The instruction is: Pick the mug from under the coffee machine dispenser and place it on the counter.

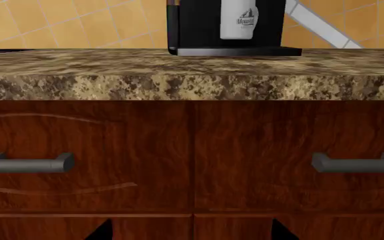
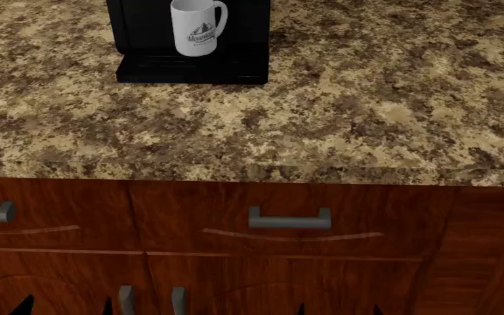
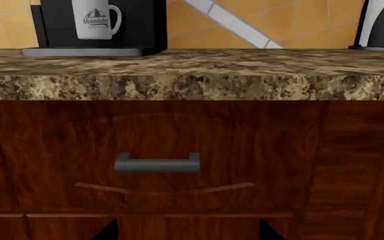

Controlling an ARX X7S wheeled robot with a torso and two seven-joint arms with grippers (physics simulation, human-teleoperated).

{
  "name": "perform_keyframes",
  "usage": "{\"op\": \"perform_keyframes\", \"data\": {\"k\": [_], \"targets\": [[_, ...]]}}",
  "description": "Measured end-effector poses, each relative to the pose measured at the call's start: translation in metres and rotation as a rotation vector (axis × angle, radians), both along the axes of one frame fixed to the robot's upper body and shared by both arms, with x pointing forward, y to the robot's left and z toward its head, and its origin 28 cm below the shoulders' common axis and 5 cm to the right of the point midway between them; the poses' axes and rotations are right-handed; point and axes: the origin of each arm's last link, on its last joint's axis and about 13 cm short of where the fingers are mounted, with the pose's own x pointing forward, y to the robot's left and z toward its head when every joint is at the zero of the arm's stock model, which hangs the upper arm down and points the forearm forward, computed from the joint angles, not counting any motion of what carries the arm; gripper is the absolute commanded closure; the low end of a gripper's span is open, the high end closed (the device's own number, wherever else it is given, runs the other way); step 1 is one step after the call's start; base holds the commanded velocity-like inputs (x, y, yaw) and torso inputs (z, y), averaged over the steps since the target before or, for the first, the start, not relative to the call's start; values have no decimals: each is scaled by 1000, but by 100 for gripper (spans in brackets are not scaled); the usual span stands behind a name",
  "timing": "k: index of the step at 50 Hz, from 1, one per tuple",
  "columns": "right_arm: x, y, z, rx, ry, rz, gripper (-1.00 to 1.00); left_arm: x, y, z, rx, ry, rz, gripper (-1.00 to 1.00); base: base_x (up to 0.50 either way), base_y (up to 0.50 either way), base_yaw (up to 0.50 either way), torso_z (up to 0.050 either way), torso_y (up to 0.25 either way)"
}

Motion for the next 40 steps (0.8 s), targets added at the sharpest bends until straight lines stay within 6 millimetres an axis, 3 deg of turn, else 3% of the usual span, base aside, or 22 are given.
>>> {"op": "perform_keyframes", "data": {"k": [13,25,34,40], "targets": [[1,1,2,-4,-1,-10,-100,0,-1,3,8,-16,-8,-100,0,0,0,0,0],[-1,2,1,-40,10,-22,-100,2,3,1,-3,-25,17,-100,-436,0,0,0,0],[-1,-1,8,-18,10,-24,-100,4,5,1,18,-27,17,-100,0,0,0,50,0],[5,-5,23,-25,14,-18,-100,9,4,14,25,-32,-3,-100,0,0,0,50,0]]}}
